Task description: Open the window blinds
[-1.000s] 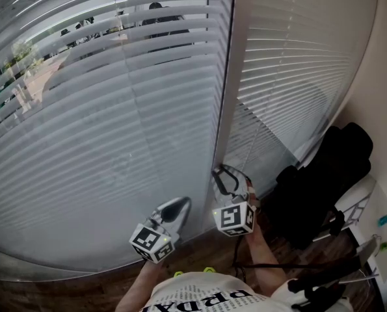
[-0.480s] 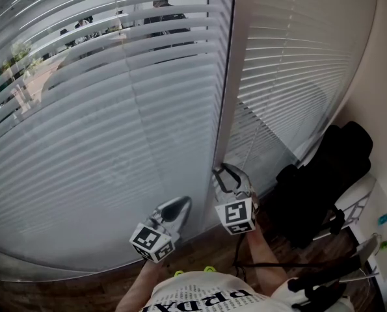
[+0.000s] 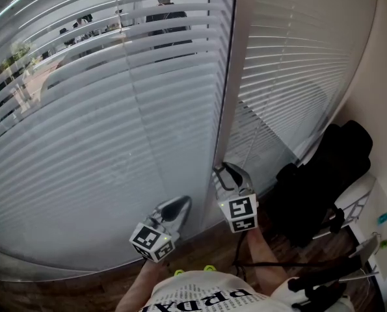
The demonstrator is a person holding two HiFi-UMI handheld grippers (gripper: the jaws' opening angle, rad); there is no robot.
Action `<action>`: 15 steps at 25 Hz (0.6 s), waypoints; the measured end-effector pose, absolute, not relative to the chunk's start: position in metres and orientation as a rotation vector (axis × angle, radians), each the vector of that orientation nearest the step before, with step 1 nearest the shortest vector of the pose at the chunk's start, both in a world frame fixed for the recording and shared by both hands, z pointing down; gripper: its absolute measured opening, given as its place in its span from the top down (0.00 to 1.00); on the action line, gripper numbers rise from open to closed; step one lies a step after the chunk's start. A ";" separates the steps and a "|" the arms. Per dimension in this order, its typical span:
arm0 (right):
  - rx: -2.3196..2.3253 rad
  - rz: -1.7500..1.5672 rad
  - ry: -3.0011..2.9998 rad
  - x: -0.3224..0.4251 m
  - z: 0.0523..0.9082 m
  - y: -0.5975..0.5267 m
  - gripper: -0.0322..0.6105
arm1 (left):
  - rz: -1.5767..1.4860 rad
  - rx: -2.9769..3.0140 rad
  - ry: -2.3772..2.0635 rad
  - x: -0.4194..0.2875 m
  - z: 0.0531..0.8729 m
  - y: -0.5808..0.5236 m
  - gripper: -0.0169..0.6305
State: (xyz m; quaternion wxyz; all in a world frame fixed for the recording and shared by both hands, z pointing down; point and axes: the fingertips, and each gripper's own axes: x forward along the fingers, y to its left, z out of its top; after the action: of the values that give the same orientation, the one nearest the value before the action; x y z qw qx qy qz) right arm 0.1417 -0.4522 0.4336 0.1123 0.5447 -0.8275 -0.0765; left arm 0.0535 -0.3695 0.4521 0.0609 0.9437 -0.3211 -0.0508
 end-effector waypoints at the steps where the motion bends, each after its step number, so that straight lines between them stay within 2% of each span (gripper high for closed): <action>1: 1.603 -0.210 -2.437 0.142 0.433 -0.452 0.74 | -0.154 2.854 -0.973 0.053 0.452 -0.370 0.99; 15: 1.674 -0.032 -2.540 0.147 0.436 -0.455 0.74 | -0.155 2.855 -0.965 0.054 0.452 -0.370 0.99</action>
State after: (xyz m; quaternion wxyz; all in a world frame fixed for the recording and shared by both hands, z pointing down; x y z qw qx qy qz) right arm 0.1466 -0.4548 0.4360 0.0498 0.5495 -0.8339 -0.0105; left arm 0.0540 -0.3697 0.4525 0.0621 0.9442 -0.3193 -0.0511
